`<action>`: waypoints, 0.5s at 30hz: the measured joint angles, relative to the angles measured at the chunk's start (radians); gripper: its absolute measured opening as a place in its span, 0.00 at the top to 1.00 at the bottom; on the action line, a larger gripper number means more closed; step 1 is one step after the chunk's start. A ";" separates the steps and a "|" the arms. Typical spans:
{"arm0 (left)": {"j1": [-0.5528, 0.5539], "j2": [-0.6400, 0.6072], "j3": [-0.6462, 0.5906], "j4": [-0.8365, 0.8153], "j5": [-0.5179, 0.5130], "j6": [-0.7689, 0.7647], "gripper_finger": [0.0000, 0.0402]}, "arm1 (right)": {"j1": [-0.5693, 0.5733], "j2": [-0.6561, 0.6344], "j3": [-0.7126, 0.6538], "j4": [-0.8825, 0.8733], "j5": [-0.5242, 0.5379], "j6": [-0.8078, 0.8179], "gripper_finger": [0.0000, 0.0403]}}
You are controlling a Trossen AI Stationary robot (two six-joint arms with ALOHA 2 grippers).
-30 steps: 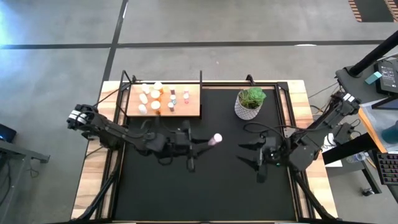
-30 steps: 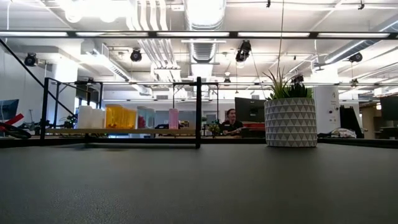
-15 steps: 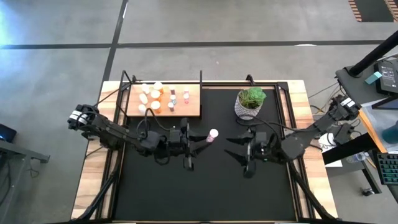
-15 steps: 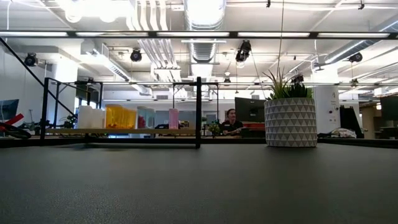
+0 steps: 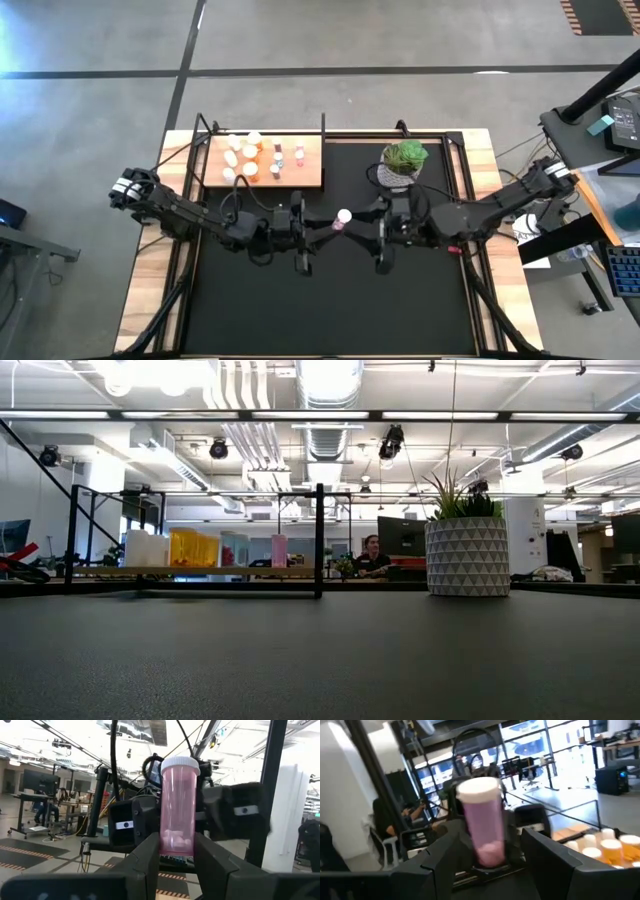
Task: Pick and place medicine bottles onto shelf by color
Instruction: Put the pink pill bottle on the shelf aligned with the other pink pill bottles
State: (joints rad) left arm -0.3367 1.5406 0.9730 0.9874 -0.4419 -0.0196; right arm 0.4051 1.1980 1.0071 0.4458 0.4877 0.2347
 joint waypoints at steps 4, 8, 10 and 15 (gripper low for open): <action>0.000 0.000 0.000 0.005 0.000 0.000 0.79 | -0.002 0.069 0.071 -0.014 -0.017 -0.062 0.50; -0.001 0.000 0.000 0.018 0.006 0.001 0.79 | -0.003 0.111 0.161 -0.099 -0.016 -0.109 0.50; -0.001 0.000 0.000 0.024 0.006 0.001 0.79 | -0.004 0.130 0.205 -0.165 -0.012 -0.119 0.50; -0.003 0.000 -0.001 0.044 0.004 0.008 0.79 | -0.005 0.160 0.292 -0.291 -0.008 -0.099 0.50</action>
State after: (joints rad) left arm -0.3397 1.5406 0.9718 1.0319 -0.4377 -0.0120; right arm 0.4000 1.3584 1.2989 0.1543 0.4793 0.1357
